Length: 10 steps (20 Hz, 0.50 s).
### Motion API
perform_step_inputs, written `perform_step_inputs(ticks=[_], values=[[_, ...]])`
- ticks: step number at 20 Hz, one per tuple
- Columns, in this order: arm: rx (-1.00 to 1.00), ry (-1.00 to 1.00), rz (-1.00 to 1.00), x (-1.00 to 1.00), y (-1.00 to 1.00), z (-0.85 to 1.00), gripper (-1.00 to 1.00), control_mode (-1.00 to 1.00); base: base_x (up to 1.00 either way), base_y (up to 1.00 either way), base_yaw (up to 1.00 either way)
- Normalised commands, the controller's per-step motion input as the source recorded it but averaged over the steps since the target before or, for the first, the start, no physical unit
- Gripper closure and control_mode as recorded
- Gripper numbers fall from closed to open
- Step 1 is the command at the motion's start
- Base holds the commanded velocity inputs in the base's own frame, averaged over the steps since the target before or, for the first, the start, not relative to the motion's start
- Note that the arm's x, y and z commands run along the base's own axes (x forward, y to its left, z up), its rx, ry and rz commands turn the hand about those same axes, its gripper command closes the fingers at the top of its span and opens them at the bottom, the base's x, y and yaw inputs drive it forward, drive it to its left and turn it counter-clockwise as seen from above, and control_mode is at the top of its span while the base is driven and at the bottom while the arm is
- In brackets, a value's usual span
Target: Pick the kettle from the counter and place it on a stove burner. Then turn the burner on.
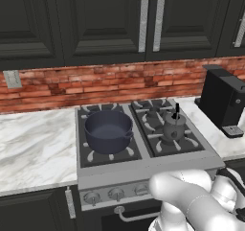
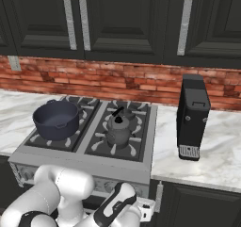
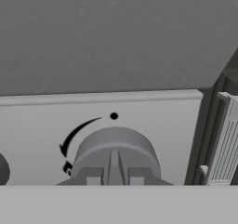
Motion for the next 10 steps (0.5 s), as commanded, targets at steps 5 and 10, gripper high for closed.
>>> perform_step_inputs(ticks=[5,10], values=[[0.0,0.0,0.0,0.0,0.0,0.0,1.0,-1.0,0.0,0.0,0.0],[0.0,0.0,0.0,0.0,0.0,0.0,1.0,-1.0,0.0,0.0,0.0]])
